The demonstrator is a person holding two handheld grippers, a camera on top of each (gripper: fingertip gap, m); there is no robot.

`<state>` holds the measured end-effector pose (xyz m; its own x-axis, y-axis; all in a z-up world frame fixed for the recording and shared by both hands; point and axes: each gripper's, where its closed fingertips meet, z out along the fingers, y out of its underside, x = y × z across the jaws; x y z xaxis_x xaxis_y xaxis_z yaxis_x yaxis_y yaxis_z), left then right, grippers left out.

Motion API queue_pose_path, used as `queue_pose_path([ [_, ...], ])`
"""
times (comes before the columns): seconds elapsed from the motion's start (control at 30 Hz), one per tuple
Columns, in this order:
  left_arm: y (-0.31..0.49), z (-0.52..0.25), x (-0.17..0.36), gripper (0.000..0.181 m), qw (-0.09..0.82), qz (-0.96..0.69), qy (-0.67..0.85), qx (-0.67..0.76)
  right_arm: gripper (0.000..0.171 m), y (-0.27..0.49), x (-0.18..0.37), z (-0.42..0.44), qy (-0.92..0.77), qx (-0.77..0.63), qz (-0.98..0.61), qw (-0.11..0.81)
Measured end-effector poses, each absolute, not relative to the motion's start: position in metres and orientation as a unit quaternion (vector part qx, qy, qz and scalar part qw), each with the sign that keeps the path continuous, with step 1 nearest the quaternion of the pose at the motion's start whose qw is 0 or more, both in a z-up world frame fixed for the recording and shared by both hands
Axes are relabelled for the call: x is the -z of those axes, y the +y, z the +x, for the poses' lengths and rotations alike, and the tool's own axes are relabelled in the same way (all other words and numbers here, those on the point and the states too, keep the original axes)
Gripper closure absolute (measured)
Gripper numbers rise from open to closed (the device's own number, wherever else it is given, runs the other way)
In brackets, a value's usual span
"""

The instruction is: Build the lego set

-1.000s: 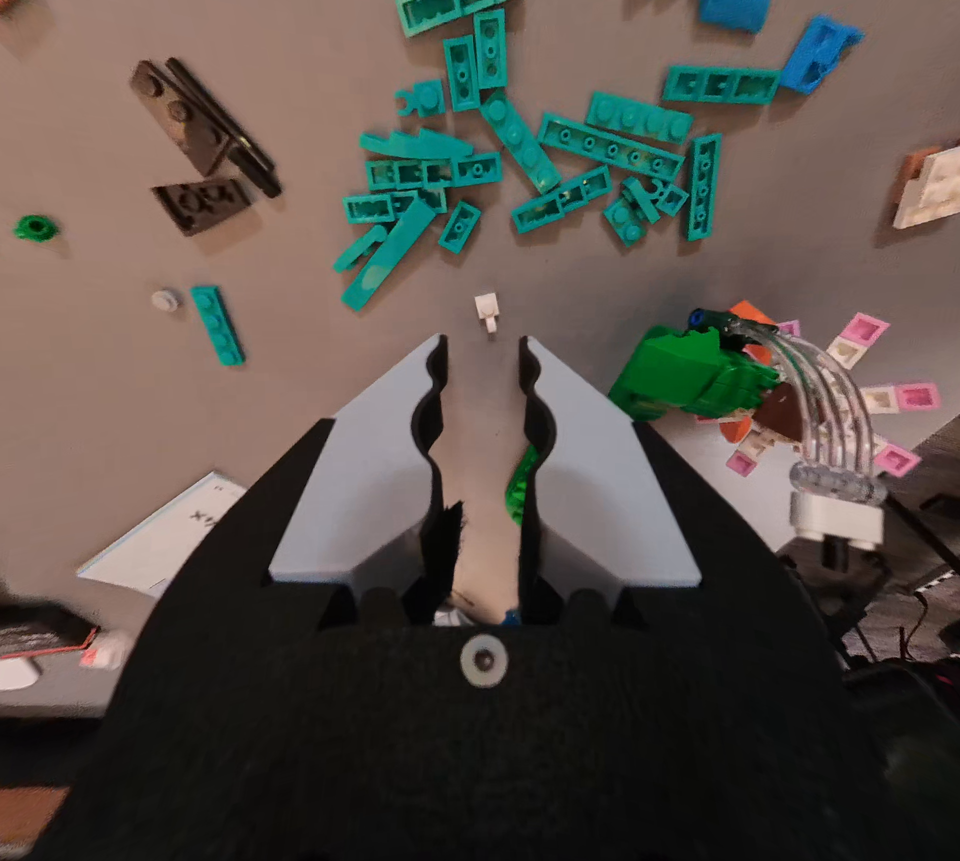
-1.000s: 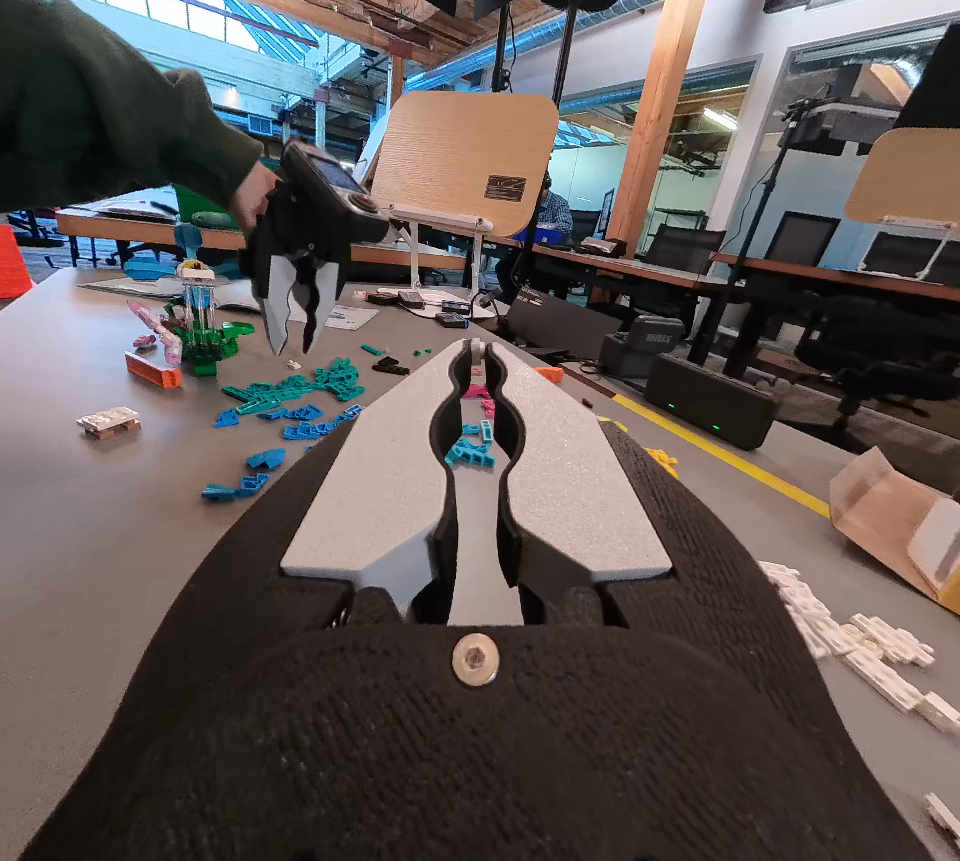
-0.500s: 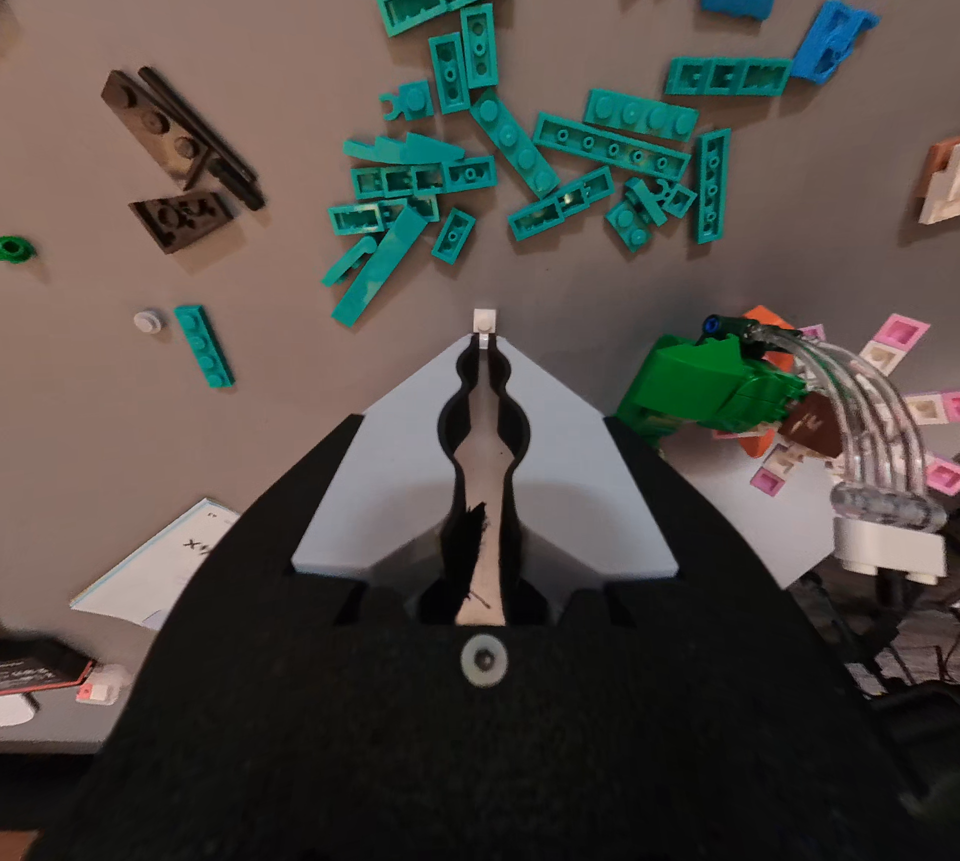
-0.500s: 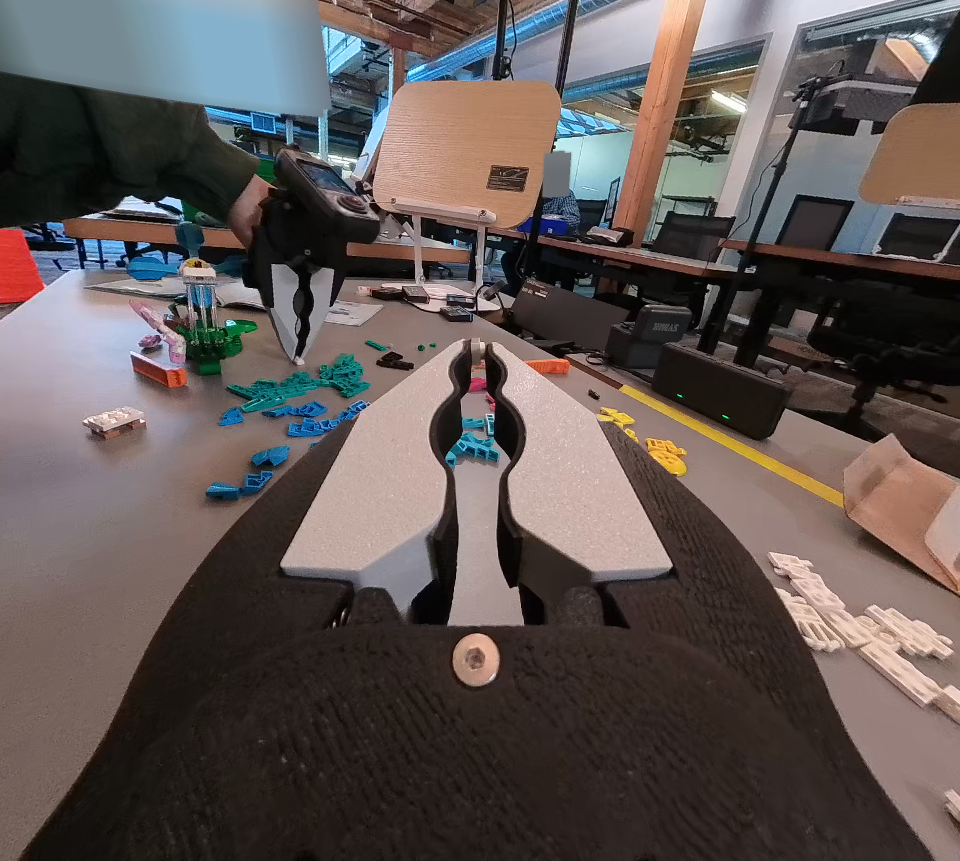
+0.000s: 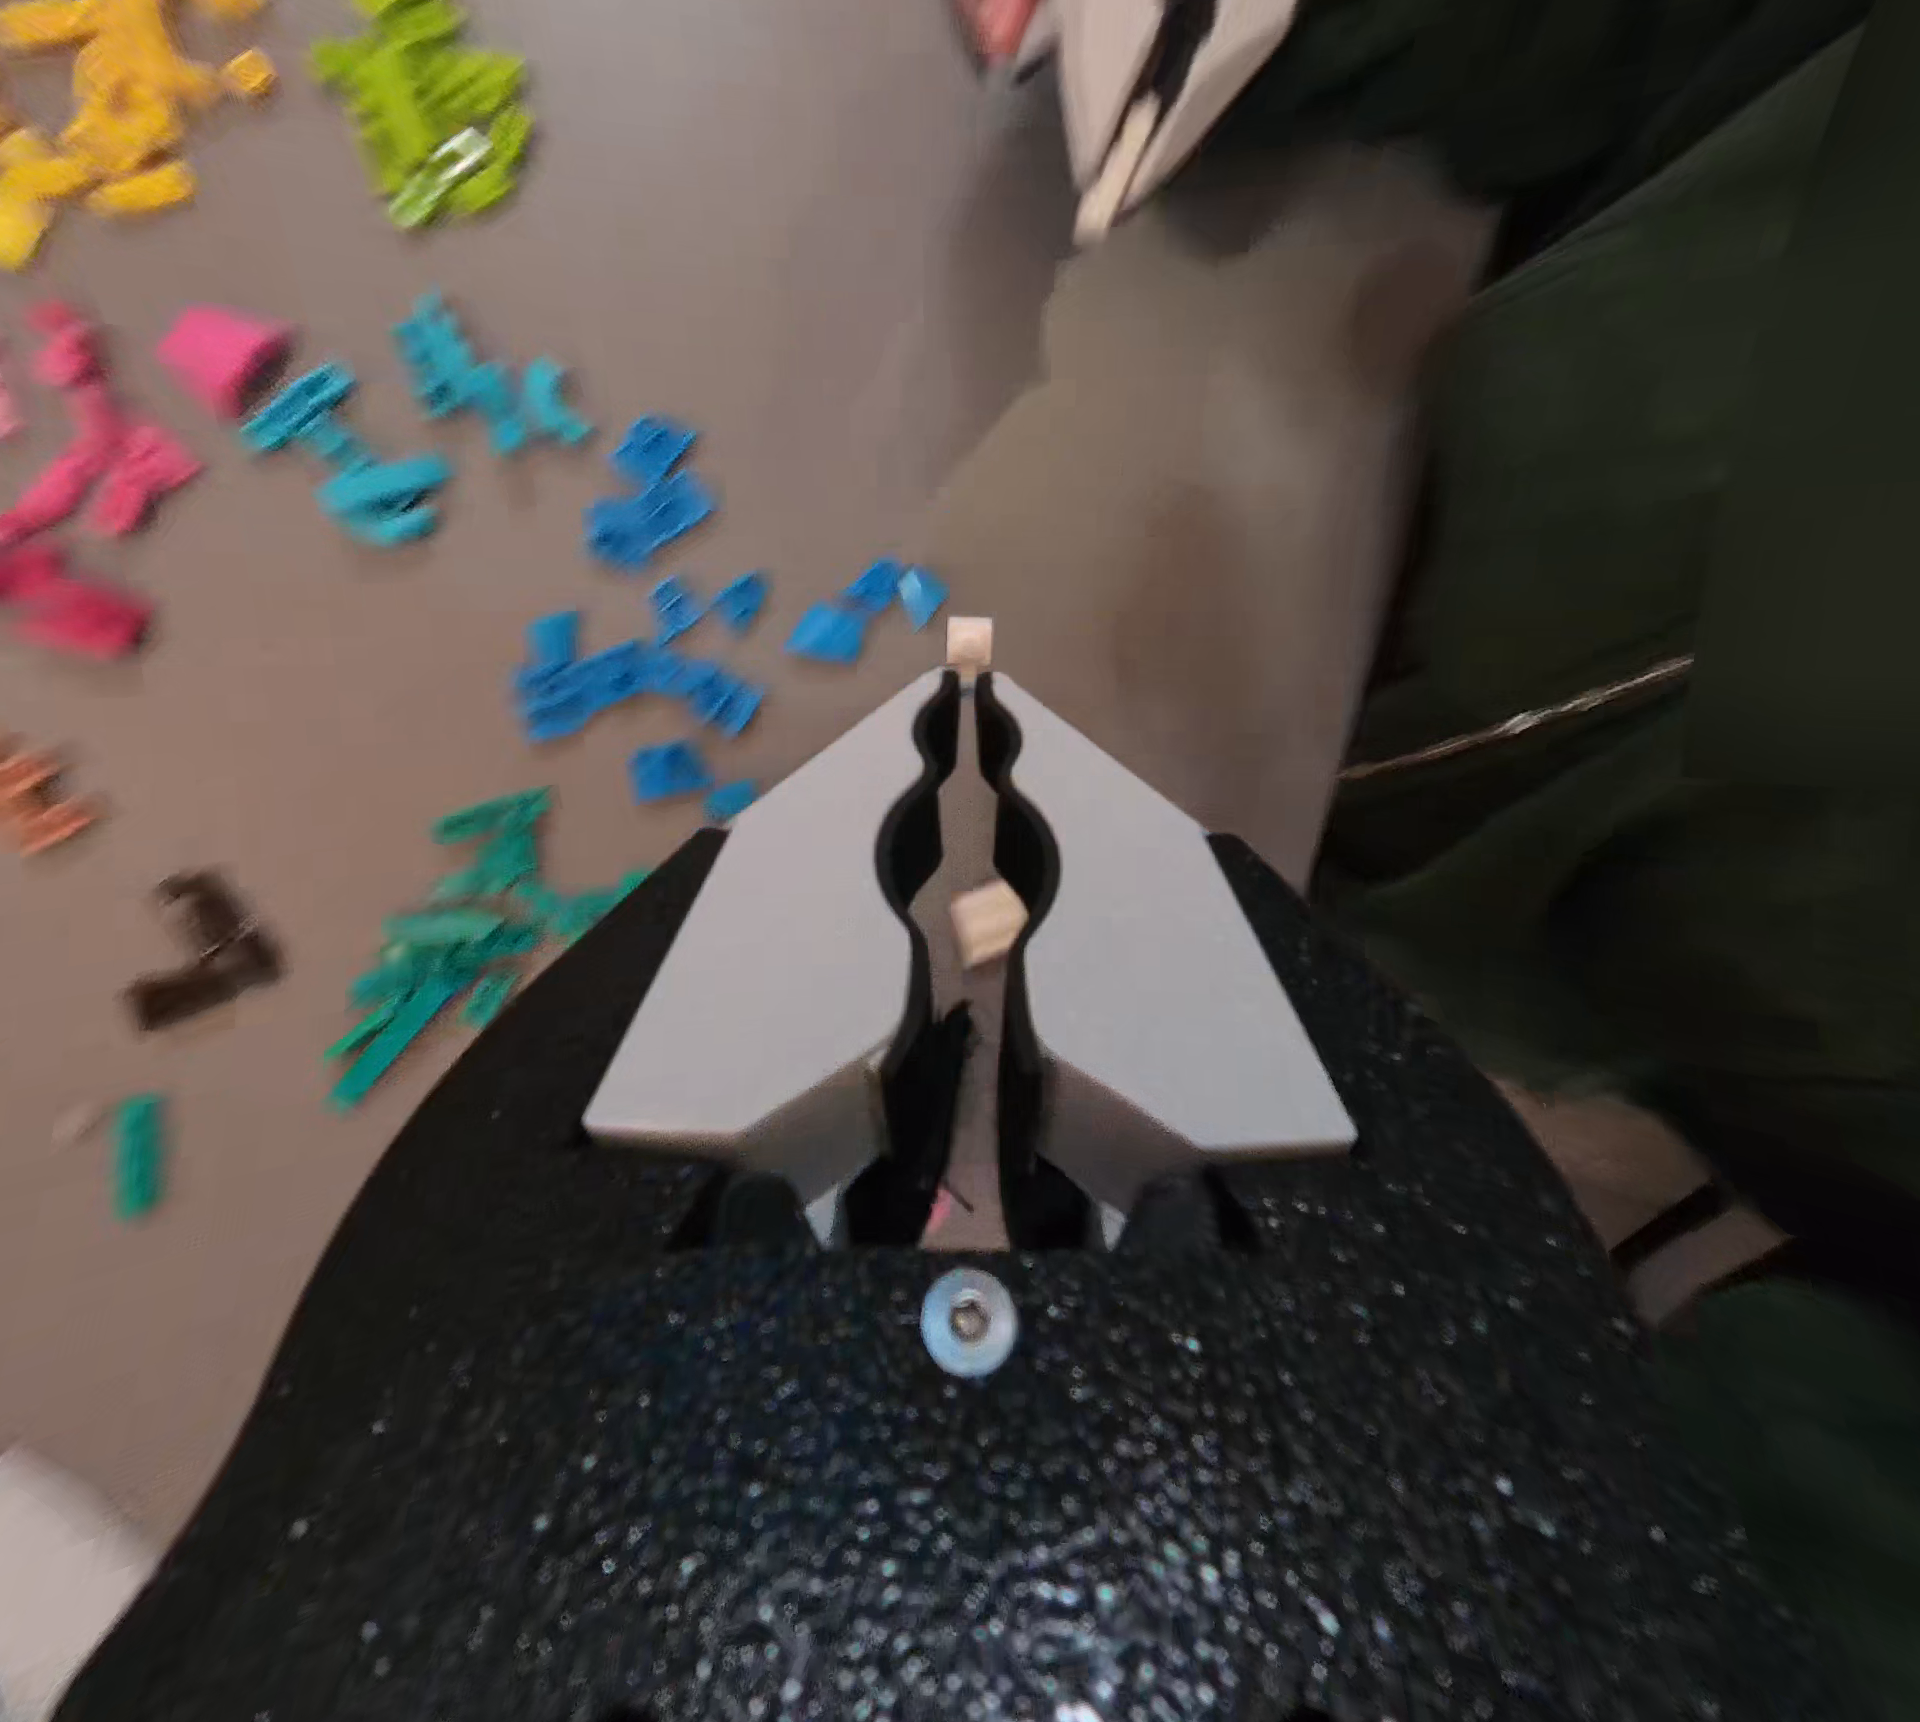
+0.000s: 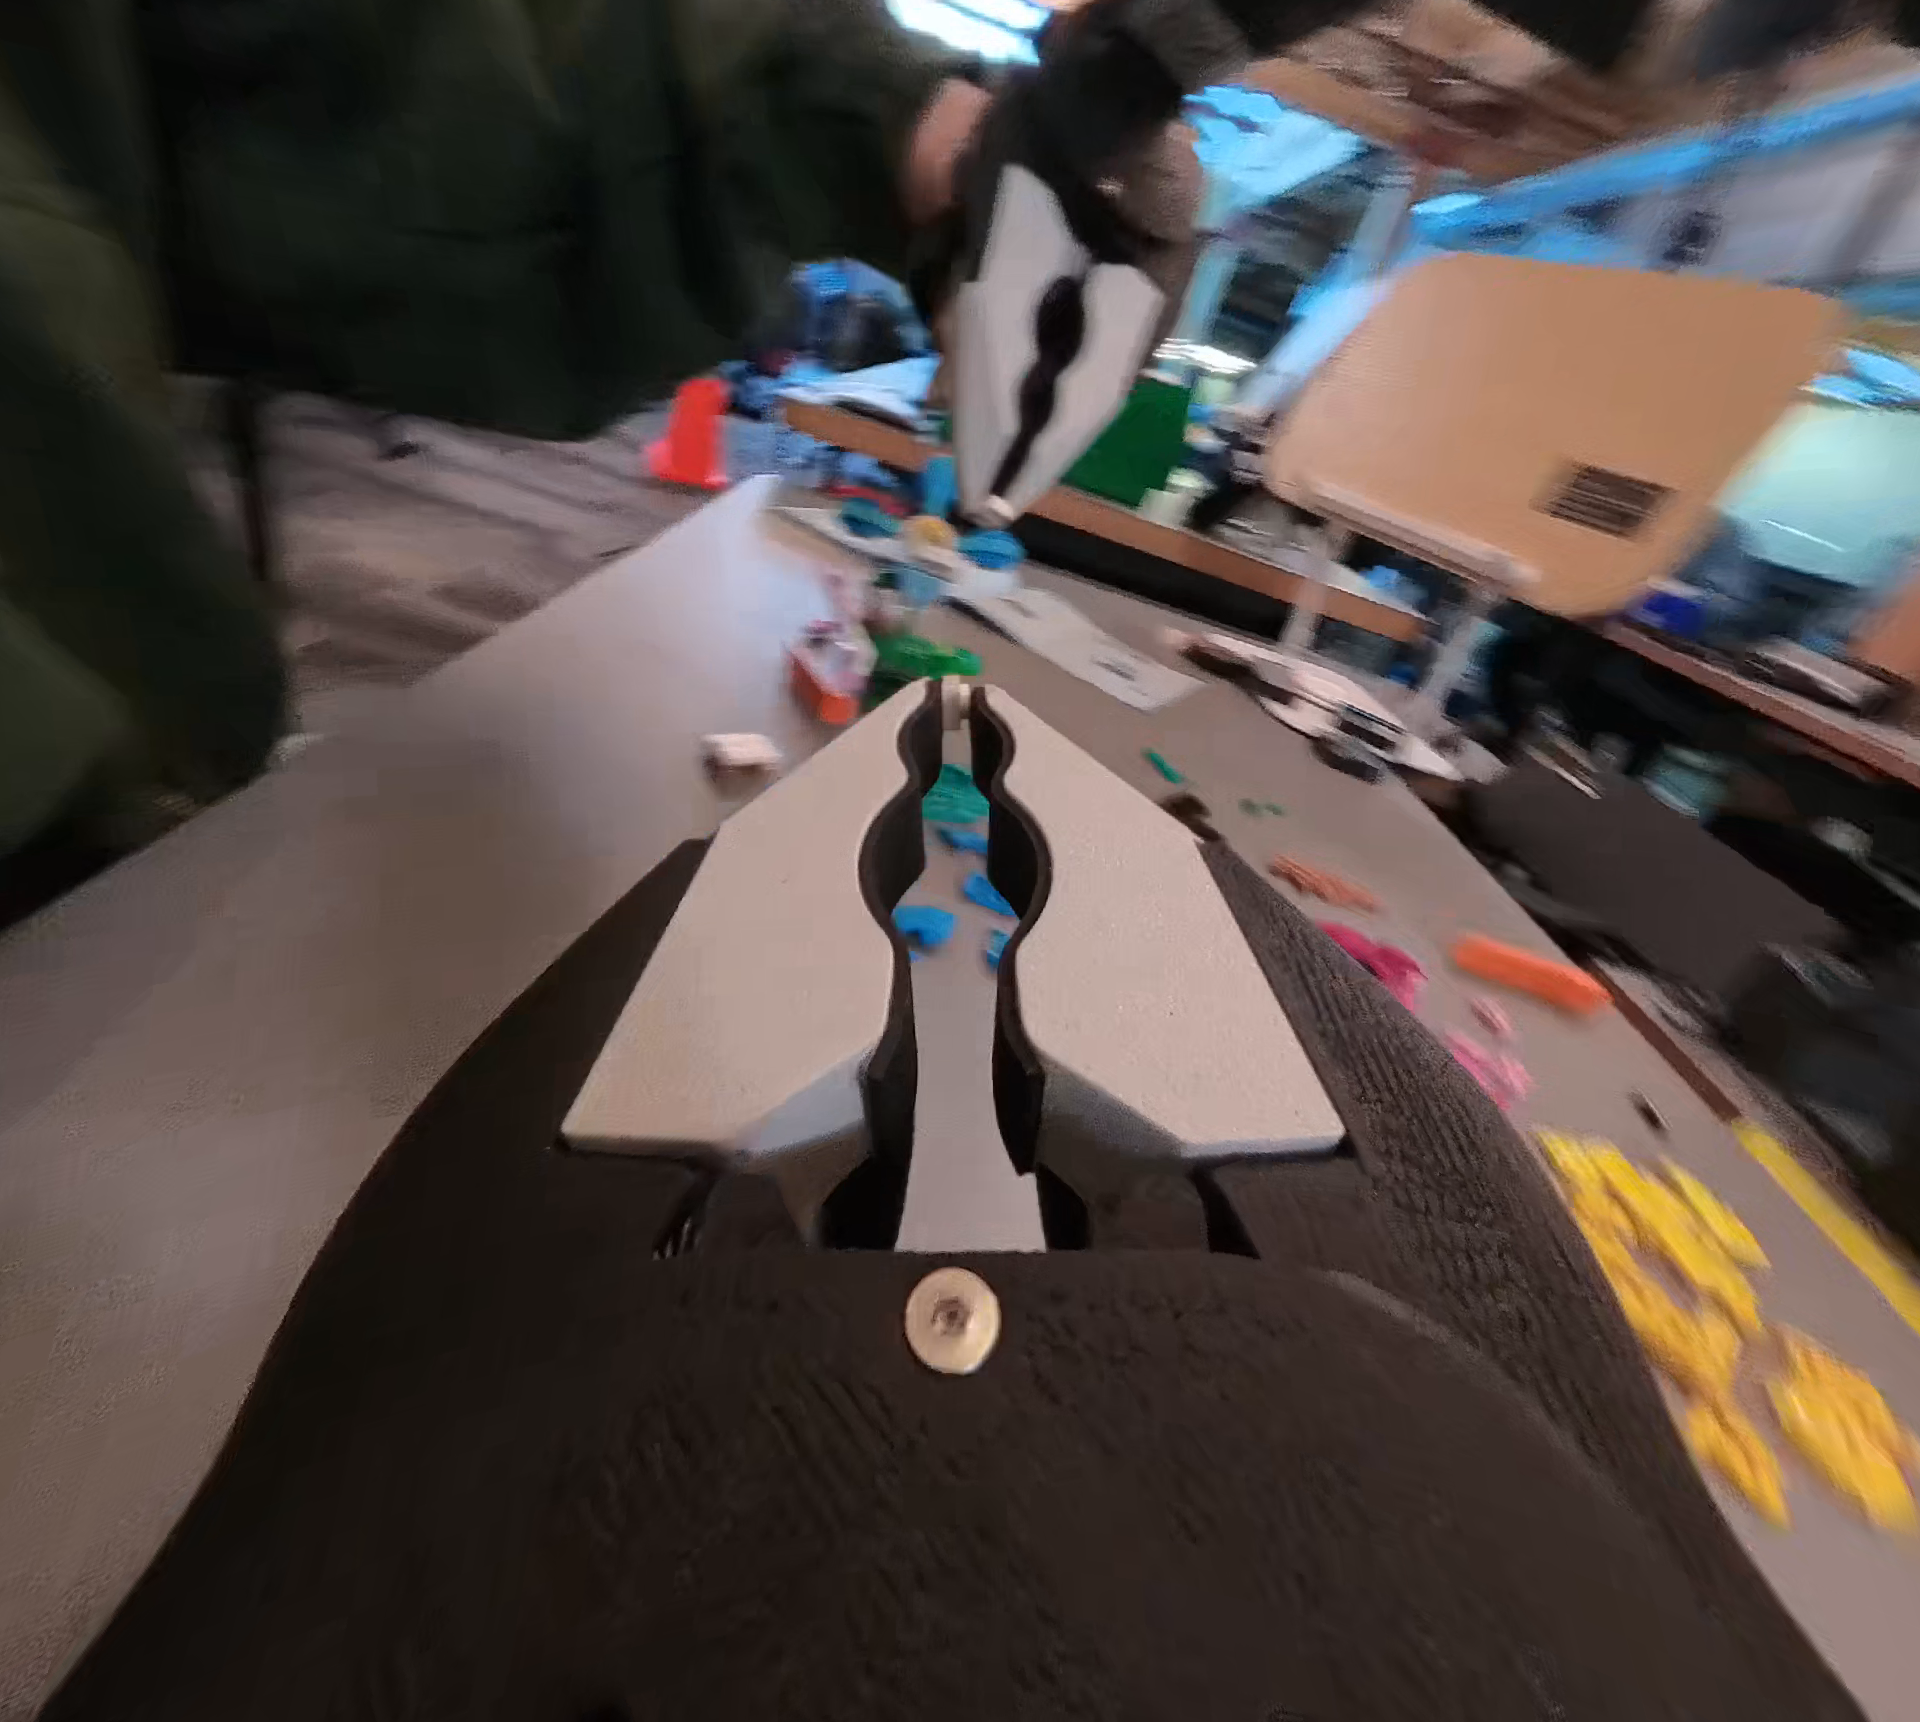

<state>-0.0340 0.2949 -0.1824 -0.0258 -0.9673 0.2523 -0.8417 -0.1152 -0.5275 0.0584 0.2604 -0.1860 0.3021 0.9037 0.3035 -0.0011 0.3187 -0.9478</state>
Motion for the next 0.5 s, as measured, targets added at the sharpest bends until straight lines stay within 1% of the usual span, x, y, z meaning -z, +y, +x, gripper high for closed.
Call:
queue_pose_path([
  [0.17, 0.222, 0.018, 0.182, 0.181, 0.099, -0.676, 0.593, 0.427, 0.168, 0.211, 0.179, 0.041, -0.627, -0.387, -0.394, 0.550],
  [0.3, 0.190, 0.032, 0.202, 0.181, 0.066, -0.658, 0.566, 0.493, 0.168, 0.192, 0.182, 0.042, -0.676, -0.380, -0.357, 0.521],
  [0.4, 0.179, 0.034, 0.217, 0.181, 0.044, -0.645, 0.555, 0.523, 0.168, 0.179, 0.198, 0.041, -0.705, -0.376, -0.346, 0.492],
  [0.5, 0.167, 0.031, 0.238, 0.181, -0.003, -0.647, 0.542, 0.537, 0.168, 0.169, 0.221, 0.041, -0.727, -0.369, -0.340, 0.469],
])
